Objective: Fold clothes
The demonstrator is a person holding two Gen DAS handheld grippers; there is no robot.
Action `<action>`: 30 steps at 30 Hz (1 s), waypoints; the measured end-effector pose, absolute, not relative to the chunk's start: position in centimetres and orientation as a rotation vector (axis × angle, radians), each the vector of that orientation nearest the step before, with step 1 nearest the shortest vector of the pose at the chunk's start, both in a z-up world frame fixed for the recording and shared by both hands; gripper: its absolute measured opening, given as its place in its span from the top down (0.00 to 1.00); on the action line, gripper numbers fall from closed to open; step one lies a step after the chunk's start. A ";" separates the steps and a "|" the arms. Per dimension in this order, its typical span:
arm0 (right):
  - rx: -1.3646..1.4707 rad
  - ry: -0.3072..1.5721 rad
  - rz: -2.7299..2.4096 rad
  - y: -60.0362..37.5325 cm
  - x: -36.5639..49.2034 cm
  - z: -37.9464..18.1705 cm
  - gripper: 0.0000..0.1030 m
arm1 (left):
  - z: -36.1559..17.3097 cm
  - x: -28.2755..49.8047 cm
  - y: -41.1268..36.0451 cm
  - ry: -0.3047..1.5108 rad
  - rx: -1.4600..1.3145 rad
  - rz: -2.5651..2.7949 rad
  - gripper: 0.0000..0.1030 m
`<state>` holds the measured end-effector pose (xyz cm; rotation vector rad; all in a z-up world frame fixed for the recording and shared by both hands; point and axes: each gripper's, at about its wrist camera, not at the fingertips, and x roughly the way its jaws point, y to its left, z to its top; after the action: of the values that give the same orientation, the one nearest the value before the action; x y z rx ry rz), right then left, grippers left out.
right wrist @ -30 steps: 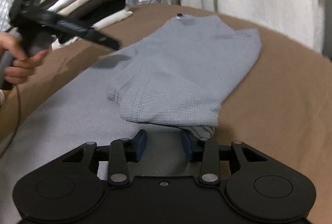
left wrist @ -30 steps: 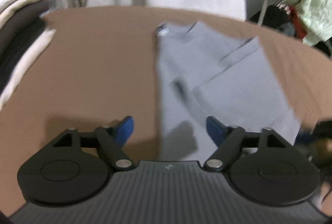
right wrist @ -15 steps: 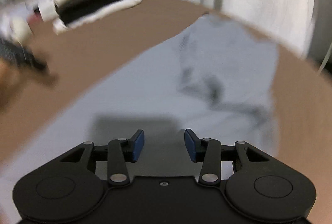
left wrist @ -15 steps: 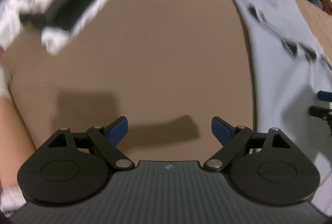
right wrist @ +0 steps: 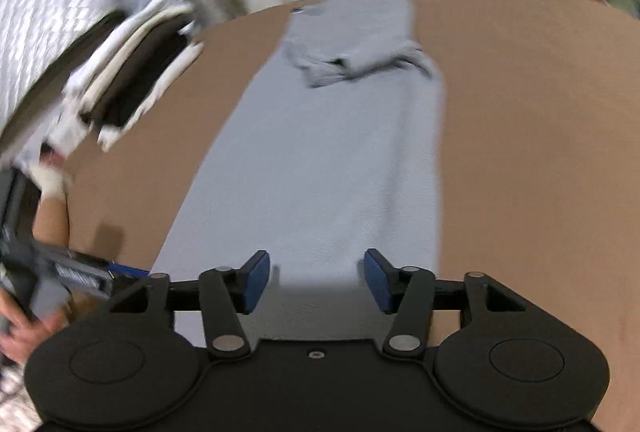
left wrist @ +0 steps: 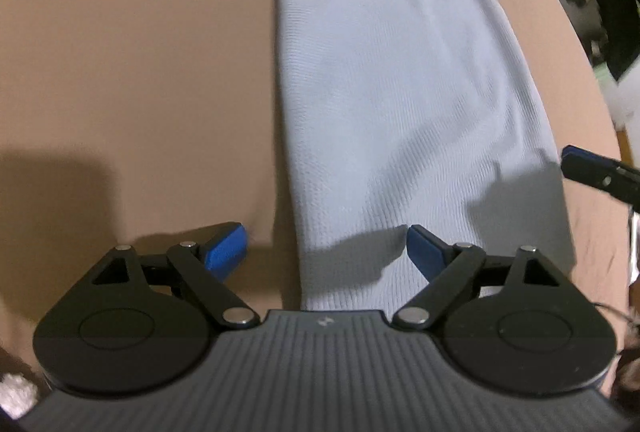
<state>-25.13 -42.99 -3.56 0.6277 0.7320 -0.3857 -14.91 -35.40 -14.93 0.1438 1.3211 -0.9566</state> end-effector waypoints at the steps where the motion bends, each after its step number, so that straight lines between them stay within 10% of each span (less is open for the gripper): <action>1: 0.652 0.740 -0.410 -43.0 -26.2 -3.6 0.42 | -14.9 -15.2 -35.2 1.327 0.127 -0.985 0.27; 16: 1.090 0.638 -0.319 -40.2 -35.2 -11.1 0.35 | -15.4 -17.8 -33.9 1.367 0.109 -0.875 0.15; 19: 1.060 0.606 -0.321 -40.0 -34.2 -11.1 0.55 | -15.7 -16.9 -33.0 1.382 0.058 -0.856 0.15; 21: 1.007 0.602 -0.354 -39.7 -33.0 -10.7 0.85 | -15.9 -16.5 -32.3 1.402 0.010 -0.855 0.15; 30: 0.829 0.459 -0.339 -40.3 -29.9 -3.8 0.87 | -17.4 -17.9 -31.6 1.388 -0.088 -0.810 0.00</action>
<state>-29.94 -40.29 -3.82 0.8289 0.4591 -0.3388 -17.88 -31.60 -17.37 -0.0880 1.3875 -0.8097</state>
